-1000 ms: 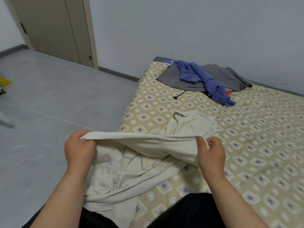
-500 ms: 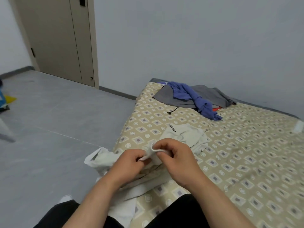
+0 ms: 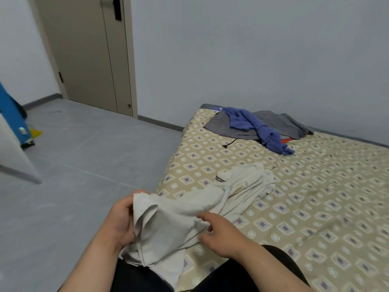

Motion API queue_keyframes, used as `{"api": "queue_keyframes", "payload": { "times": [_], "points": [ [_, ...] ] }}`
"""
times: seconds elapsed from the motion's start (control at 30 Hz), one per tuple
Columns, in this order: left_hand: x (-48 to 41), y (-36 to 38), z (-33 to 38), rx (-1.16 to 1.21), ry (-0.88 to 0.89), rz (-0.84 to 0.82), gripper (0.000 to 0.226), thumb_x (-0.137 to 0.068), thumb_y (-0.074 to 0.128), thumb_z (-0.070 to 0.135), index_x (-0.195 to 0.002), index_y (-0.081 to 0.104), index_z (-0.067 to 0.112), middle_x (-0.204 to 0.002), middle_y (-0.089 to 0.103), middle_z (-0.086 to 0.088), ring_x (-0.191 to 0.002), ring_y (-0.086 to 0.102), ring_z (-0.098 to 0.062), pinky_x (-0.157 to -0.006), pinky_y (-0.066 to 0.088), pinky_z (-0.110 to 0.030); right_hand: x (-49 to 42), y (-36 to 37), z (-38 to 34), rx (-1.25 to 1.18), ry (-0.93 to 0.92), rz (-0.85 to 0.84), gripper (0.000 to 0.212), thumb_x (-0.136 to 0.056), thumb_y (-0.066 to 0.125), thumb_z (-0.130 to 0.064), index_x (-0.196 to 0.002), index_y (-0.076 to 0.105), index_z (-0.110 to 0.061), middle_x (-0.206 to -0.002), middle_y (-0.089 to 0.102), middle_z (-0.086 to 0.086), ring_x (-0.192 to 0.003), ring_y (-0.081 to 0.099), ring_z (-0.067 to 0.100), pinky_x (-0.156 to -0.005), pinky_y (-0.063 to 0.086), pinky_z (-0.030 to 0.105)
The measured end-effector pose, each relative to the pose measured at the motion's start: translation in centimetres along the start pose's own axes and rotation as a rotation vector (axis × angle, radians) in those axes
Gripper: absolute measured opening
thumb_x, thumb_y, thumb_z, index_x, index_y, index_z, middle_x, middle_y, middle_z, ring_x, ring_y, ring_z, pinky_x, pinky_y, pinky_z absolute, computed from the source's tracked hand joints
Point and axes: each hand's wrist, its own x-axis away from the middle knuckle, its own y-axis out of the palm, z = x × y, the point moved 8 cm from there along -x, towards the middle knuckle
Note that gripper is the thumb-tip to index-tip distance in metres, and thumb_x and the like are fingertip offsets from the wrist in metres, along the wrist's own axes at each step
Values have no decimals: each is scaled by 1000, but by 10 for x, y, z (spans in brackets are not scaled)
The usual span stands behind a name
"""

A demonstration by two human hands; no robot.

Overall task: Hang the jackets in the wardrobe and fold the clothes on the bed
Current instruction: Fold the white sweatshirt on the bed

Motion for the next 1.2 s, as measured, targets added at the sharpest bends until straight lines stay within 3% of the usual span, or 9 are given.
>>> {"api": "queue_keyframes", "payload": {
  "times": [0.17,0.27,0.37,0.47,0.7,0.83,0.93,1.1,1.2],
  "points": [
    [-12,-3,-23,58,-170,48,57,-97,48,44,-102,72,-7,-101,71,-27,-95,71,-38,-76,60,-49,-12,22,-16,33,-87,-41,79,-76,68,-56,-146,38,-36,-147,39,-16,-134,40,5,-106,31,19],
    [-17,13,-34,-112,-111,48,32,-100,50,23,-102,68,-4,-103,68,-31,-85,72,-35,-70,61,-41,-11,17,-31,-170,-102,40,87,-65,67,-67,-144,38,-44,-138,44,-26,-126,46,-4,-101,38,18],
    [-15,40,-54,-305,-126,-117,22,-98,50,9,-106,70,1,-106,68,-28,-92,69,-31,-83,57,-37,-12,2,-32,-491,-119,131,44,-76,66,-50,-120,64,-48,-113,67,-27,-101,61,-7,-84,50,16],
    [-20,41,-65,-459,-140,-168,30,-96,54,2,-121,64,16,-110,74,-6,-101,70,-16,-88,54,-27,-14,-22,2,-767,29,311,19,-95,59,-21,-86,76,-17,-84,71,1,-84,65,17,-83,56,43],
    [-45,-18,-49,-1659,74,114,61,-78,55,17,-137,52,34,-141,52,8,-130,46,-20,-110,34,-33,1,-78,76,-1259,267,673,23,-101,48,-14,-82,61,-14,-71,64,3,-62,60,14,-64,46,30],
    [-49,-26,-44,-1594,118,250,11,-84,58,37,-94,58,35,-115,61,7,-110,58,-23,-87,46,-35,39,-107,135,-903,609,1005,25,-97,39,-13,-102,64,-12,-101,63,10,-92,60,29,-76,50,38],
    [-51,-28,-51,-1415,110,322,24,-83,61,40,-103,61,26,-117,60,5,-111,57,-23,-81,41,-30,47,-117,127,-559,651,1071,31,-93,41,-7,-114,64,-10,-126,58,16,-110,57,35,-97,47,44],
    [-41,-11,-43,-1380,223,377,22,-85,60,23,-105,69,16,-105,71,-3,-90,61,-23,-75,47,-29,-16,-42,11,153,-76,460,43,-94,55,-25,-135,54,-14,-143,48,8,-134,41,26,-113,28,36],
    [-25,16,-28,-1369,504,329,19,-85,64,11,-102,73,15,-102,70,0,-98,62,-22,-82,44,-26,-35,10,6,510,-129,169,62,-92,47,-38,-150,31,-25,-150,40,4,-141,32,24,-119,15,44]
  ]
}}
